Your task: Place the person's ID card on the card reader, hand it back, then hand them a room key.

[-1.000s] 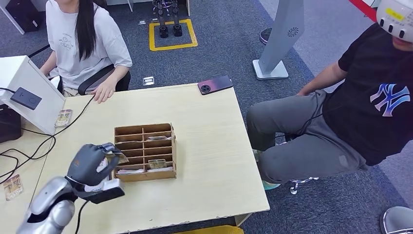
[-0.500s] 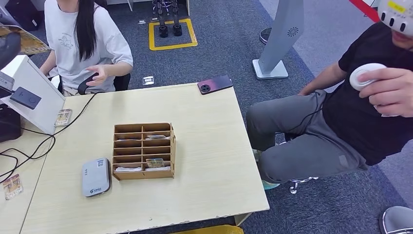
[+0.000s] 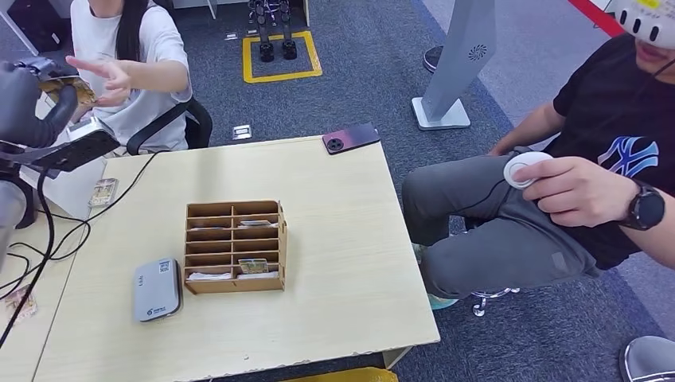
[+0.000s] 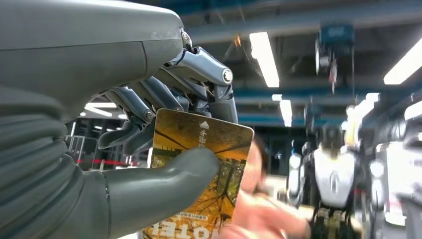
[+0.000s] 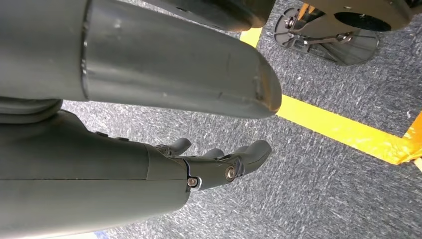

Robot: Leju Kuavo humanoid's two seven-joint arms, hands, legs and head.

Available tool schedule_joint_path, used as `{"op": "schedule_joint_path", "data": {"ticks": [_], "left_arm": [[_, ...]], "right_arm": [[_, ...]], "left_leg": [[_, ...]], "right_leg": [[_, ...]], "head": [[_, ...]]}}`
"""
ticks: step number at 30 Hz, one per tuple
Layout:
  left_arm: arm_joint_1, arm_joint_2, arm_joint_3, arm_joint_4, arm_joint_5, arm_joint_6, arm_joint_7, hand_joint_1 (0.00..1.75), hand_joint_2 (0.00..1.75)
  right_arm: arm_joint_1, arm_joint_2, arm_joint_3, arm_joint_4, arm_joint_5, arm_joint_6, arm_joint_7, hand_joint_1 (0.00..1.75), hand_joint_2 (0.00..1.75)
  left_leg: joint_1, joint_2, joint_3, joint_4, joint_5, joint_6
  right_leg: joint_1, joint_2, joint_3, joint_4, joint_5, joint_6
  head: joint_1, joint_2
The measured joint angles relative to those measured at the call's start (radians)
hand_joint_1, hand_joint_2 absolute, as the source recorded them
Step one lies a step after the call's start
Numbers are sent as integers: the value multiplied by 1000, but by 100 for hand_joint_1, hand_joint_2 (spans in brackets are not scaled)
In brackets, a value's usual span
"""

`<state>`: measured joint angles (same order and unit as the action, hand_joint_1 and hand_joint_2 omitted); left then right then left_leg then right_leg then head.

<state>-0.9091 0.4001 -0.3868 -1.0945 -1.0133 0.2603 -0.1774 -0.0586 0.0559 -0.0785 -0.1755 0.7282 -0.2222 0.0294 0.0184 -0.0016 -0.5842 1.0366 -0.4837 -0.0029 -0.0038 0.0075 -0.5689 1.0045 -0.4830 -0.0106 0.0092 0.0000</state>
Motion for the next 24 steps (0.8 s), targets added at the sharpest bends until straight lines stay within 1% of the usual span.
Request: {"op": "schedule_joint_path", "data": {"ticks": [4,8,12,17,18,21,22,24], "left_arm": [[-9,-47,0,168,-46,68,18,175,175],[-16,-68,0,279,-81,104,15,175,175],[-16,-80,0,334,-89,108,15,175,175],[-17,-89,0,364,-83,104,2,175,175],[-17,-90,0,367,-83,103,-1,169,175],[-18,-93,0,374,-81,100,-6,38,175],[-17,-93,0,377,-80,100,-10,0,175],[-14,-90,2,380,-68,112,-24,0,175]], "right_arm": [[0,1,-6,0,15,0,2,0,0],[0,0,-10,0,21,1,10,0,0],[1,0,-17,0,30,2,12,0,0],[1,0,-23,0,34,2,10,0,0],[1,0,-23,0,34,2,6,0,0],[1,0,-25,0,35,-4,-8,0,0],[1,1,-26,0,35,-6,-11,0,0],[1,1,-29,0,35,-10,-16,0,0]], "left_leg": [[0,0,0,0,0,0],[0,0,0,0,0,0],[0,1,0,0,0,0],[0,1,-1,0,0,0],[0,1,-1,0,0,0],[0,1,-1,0,0,0],[0,1,-1,0,0,0],[0,1,-1,0,-1,0]], "right_leg": [[0,0,0,0,0,0],[0,0,0,0,0,0],[0,1,-1,0,0,0],[0,1,-1,0,0,0],[0,1,-1,0,0,0],[0,1,-1,0,0,0],[0,1,-1,0,0,0],[0,1,-1,0,0,0]], "head": [[0,0],[0,0],[0,0],[0,0],[0,0],[0,0],[0,0],[0,0]]}}
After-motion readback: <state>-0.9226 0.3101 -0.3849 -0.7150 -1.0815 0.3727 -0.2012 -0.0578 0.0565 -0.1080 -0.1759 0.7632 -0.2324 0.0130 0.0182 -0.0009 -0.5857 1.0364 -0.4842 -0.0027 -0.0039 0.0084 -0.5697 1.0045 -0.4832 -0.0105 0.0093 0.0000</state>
